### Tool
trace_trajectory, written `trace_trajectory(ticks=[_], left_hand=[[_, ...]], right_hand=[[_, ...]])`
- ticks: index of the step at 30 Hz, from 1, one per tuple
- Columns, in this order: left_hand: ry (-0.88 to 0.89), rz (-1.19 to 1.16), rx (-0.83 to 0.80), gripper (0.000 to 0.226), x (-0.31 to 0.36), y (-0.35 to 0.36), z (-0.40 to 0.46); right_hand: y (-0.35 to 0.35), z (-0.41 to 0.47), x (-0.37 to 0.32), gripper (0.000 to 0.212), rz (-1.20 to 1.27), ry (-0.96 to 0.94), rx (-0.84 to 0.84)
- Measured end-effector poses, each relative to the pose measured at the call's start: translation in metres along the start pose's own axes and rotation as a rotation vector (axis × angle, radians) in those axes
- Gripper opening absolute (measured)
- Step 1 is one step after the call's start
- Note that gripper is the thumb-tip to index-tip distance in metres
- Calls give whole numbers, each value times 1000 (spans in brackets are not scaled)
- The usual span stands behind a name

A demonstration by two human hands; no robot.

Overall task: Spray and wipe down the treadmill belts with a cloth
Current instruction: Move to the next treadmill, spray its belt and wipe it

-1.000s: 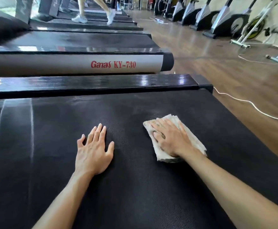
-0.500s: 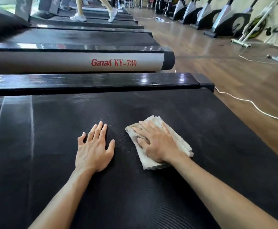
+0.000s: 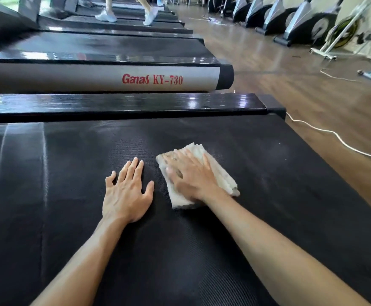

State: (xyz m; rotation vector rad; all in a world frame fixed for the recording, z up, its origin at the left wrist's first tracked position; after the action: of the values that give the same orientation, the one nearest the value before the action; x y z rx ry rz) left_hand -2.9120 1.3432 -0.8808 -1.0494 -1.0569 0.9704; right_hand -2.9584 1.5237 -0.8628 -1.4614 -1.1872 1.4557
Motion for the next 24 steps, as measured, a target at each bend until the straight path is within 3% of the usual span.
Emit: trace_trajectory(ticks=[3,5,12,18,21,24], left_hand=[[3,5,-4,69,-1,0,-1],[0,7,-7,69,-1,1,-1],[-14,-6,0,70,0,1,1],[-6,-10,-3,69,0,0,1],[-7,-8,3,69,1,0,-1],[-3,-1,-1,70,1,1,-1]], right_hand=[[-3,-50,26,67,24,-45,-12],[-9,-51,48,63,8,-15,-19],[-15,55,50,54,-59,256,66],[2,29,1,49,-35,46,-18],[-1,-25,22,49,10,-20,-13],[-10,-41,63,58,17,64,1]])
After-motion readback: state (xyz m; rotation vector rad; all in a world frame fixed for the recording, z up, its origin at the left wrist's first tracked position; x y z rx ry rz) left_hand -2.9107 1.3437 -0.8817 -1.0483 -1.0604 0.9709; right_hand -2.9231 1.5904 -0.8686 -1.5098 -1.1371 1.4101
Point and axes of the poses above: each hand's wrist, its own z-axis towards the middle knuckle, its own y-axis out of the palm, x = y × z, the point moved 5 cm from there along z, towards the middle knuckle, and after that the axes turned 14 degrees about y, right-handed, at the moved point
